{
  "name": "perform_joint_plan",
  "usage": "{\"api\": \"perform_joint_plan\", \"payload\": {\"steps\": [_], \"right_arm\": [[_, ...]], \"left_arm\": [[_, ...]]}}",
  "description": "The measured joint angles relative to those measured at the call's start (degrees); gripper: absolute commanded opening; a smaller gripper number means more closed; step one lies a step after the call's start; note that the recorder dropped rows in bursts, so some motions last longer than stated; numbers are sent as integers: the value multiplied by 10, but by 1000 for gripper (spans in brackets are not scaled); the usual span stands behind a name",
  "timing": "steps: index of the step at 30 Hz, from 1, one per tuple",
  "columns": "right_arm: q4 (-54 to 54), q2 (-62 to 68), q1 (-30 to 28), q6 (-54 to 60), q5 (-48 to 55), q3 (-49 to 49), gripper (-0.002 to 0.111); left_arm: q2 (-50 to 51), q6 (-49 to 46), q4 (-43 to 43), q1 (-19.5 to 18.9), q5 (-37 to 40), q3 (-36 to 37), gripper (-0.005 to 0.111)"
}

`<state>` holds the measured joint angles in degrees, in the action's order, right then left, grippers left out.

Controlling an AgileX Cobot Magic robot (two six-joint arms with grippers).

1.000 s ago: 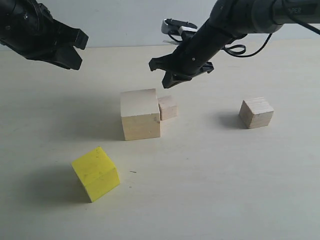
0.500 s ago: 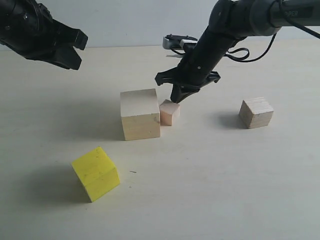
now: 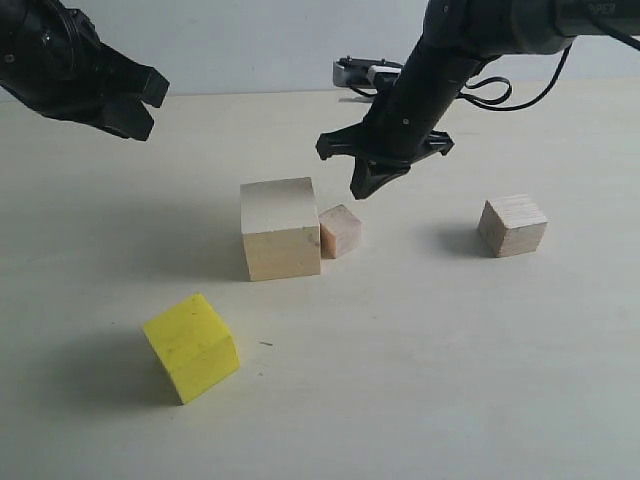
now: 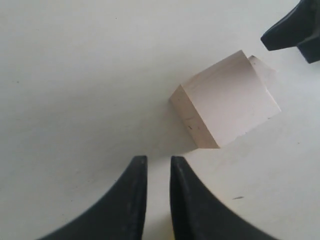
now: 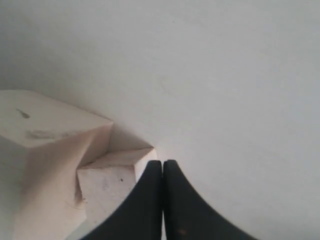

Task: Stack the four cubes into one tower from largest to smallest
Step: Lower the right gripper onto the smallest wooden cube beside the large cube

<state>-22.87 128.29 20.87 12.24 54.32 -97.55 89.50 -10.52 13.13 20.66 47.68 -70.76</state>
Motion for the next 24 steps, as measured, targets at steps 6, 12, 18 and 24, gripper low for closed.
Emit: {"api": "perform_joint_plan", "payload": {"steps": [6, 12, 18, 24], "right_arm": [[-30, -1, 0, 10, 9, -1, 0], [-74, -7, 0, 39, 28, -1, 0], [-102, -8, 0, 52, 47, -2, 0], [-100, -8, 3, 55, 66, -2, 0]], "left_arm": [[0, 0, -5, 0, -2, 0, 19], [0, 0, -7, 0, -6, 0, 19], [0, 0, -7, 0, -11, 0, 19], [0, -1, -7, 0, -12, 0, 19]]}}
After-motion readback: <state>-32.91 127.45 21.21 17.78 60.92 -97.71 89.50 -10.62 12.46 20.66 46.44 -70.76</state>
